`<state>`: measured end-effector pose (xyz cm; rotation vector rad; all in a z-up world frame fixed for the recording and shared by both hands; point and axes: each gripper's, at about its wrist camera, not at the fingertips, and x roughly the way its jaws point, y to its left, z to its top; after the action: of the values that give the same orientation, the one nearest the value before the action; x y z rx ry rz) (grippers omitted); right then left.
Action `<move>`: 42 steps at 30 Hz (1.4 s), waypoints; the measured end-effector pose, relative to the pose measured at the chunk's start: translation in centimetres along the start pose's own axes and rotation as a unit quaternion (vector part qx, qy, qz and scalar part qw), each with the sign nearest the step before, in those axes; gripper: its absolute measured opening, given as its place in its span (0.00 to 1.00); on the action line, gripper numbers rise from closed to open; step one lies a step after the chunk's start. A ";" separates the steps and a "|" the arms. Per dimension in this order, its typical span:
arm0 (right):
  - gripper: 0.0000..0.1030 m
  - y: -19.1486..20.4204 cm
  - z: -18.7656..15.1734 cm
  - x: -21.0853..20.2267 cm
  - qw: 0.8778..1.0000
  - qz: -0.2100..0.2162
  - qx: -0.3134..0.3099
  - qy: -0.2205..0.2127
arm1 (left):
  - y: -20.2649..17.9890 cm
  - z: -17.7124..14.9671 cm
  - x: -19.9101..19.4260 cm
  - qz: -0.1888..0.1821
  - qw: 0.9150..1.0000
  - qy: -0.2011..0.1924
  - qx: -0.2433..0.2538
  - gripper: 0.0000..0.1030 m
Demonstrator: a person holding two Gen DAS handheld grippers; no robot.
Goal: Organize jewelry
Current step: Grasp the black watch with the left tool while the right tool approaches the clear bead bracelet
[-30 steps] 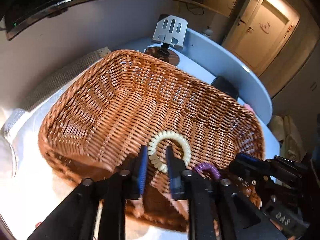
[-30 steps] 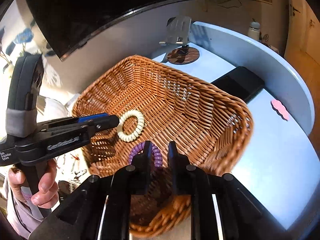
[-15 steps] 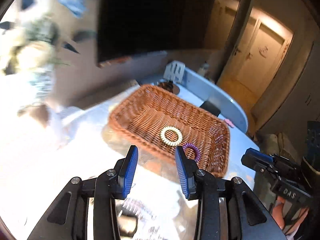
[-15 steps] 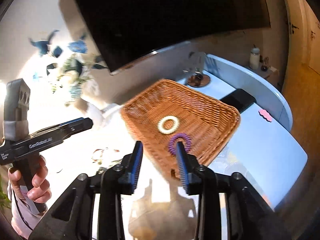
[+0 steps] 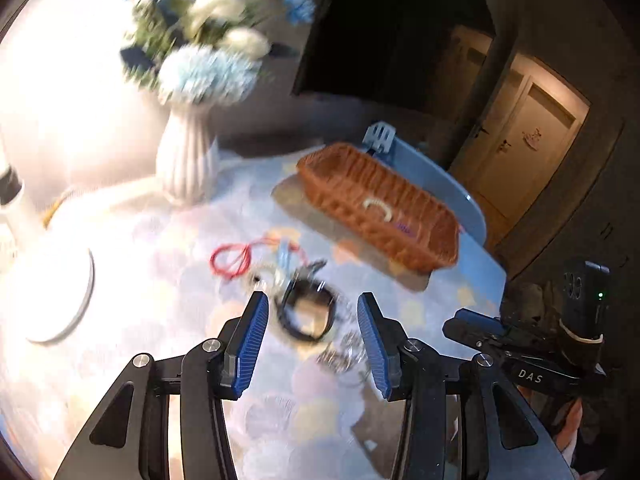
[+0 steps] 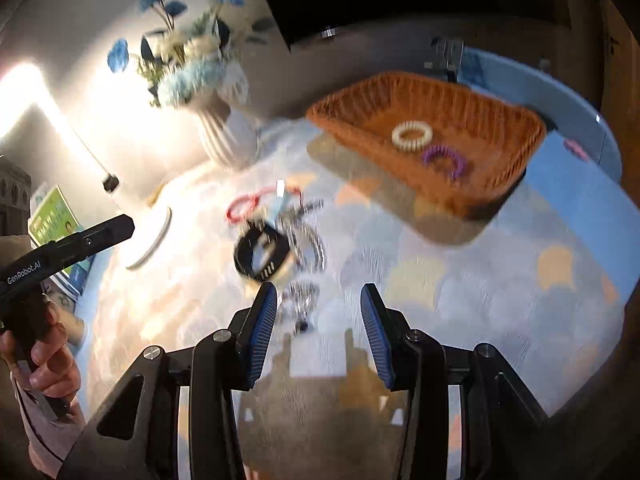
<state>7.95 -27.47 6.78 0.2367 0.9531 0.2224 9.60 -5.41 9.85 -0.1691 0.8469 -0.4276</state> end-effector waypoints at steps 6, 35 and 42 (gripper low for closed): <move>0.46 0.6 -2.5 1.9 1.000 0.005 -0.009 0.021 | 3.4 -3.4 4.0 -0.019 0.998 0.048 -0.048 0.46; 0.46 0.1 1.0 6.3 0.996 -0.051 -0.057 0.037 | 3.1 -2.8 12.6 0.057 0.995 0.078 -0.032 0.11; 0.45 1.9 4.3 10.1 0.994 -0.047 -0.087 0.044 | 5.2 -5.8 8.8 0.063 0.996 0.065 -0.008 0.11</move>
<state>16.98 -23.14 1.95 0.0220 1.0228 0.2291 11.85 -4.39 -1.64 -0.1017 0.9839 -0.3160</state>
